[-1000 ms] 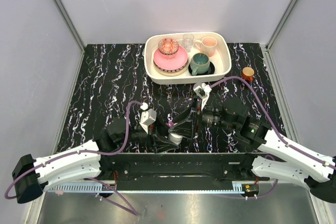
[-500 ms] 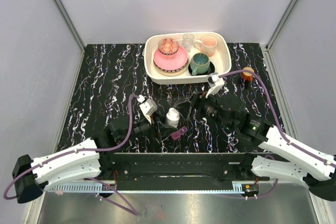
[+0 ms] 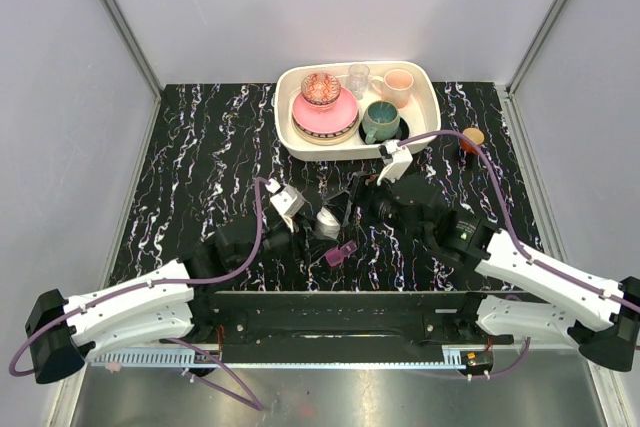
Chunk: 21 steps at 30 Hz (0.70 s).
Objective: Sort the pills into containers
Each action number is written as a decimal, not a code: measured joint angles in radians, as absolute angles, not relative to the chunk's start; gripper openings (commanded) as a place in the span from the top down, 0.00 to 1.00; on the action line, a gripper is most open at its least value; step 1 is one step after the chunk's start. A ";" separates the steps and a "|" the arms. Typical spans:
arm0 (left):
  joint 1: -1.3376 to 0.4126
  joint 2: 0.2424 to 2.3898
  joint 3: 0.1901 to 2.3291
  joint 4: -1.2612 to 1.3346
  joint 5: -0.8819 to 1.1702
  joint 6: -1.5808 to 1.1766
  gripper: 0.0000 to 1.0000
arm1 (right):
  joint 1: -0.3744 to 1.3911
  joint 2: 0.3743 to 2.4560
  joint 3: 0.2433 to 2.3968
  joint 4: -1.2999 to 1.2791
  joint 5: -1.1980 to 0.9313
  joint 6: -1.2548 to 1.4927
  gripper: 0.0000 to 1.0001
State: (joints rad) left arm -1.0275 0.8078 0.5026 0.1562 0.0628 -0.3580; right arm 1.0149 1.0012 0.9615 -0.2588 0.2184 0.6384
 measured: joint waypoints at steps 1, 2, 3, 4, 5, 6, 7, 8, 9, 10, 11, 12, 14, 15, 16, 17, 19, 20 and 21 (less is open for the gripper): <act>-1.028 0.808 0.503 0.156 0.062 -0.358 1.00 | 1.015 1.004 0.962 -0.258 0.217 0.639 0.22; -1.028 0.808 0.505 0.156 0.062 -0.358 1.00 | 1.015 1.007 0.962 -0.259 0.217 0.641 0.24; -1.028 0.809 0.505 0.156 0.062 -0.357 1.00 | 1.015 1.011 0.962 -0.259 0.216 0.644 0.25; -1.028 0.809 0.505 0.156 0.062 -0.357 1.00 | 1.015 1.015 0.962 -0.259 0.215 0.646 0.26; -1.028 0.811 0.505 0.156 0.062 -0.356 1.00 | 1.016 1.019 0.962 -0.260 0.215 0.649 0.27; -1.028 0.813 0.505 0.156 0.062 -0.356 1.00 | 1.016 1.023 0.962 -0.260 0.214 0.650 0.28; -1.028 0.816 0.505 0.156 0.062 -0.356 1.00 | 1.016 1.025 0.962 -0.260 0.213 0.653 0.29; -1.028 0.818 0.505 0.156 0.062 -0.356 1.00 | 1.016 1.027 0.962 -0.259 0.210 0.654 0.31; -1.028 0.821 0.505 0.157 0.062 -0.355 1.00 | 1.016 1.029 0.962 -0.260 0.206 0.656 0.32; -1.028 0.822 0.505 0.157 0.062 -0.355 1.00 | 1.016 1.030 0.962 -0.259 0.200 0.656 0.32; -1.028 0.824 0.505 0.157 0.062 -0.355 1.00 | 1.016 1.030 0.962 -0.259 0.197 0.658 0.33; -1.028 0.826 0.506 0.157 0.062 -0.355 1.00 | 1.016 1.030 0.962 -0.259 0.196 0.660 0.33; -1.028 0.832 0.509 0.159 0.063 -0.355 1.00 | 1.017 1.030 0.962 -0.258 0.190 0.661 0.32; -1.028 0.834 0.510 0.159 0.063 -0.355 1.00 | 1.017 1.030 0.962 -0.258 0.189 0.661 0.31; -1.028 0.834 0.510 0.159 0.062 -0.355 1.00 | 1.018 1.030 0.962 -0.257 0.188 0.662 0.30; -1.028 0.834 0.510 0.159 0.062 -0.355 1.00 | 1.018 1.031 0.962 -0.257 0.186 0.663 0.30; -1.028 0.834 0.510 0.159 0.062 -0.355 1.00 | 1.018 1.034 0.962 -0.256 0.178 0.665 0.29; -1.028 0.834 0.510 0.159 0.062 -0.355 1.00 | 1.018 1.037 0.962 -0.256 0.172 0.665 0.30; -1.028 0.834 0.510 0.159 0.062 -0.355 1.00 | 1.019 1.040 0.962 -0.256 0.169 0.666 0.30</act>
State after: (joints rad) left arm -1.0275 0.8345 0.5102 0.1589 0.0624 -0.3550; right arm 1.0187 1.0401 0.9615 -0.2558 0.1692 0.6662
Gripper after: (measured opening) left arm 0.572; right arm 0.703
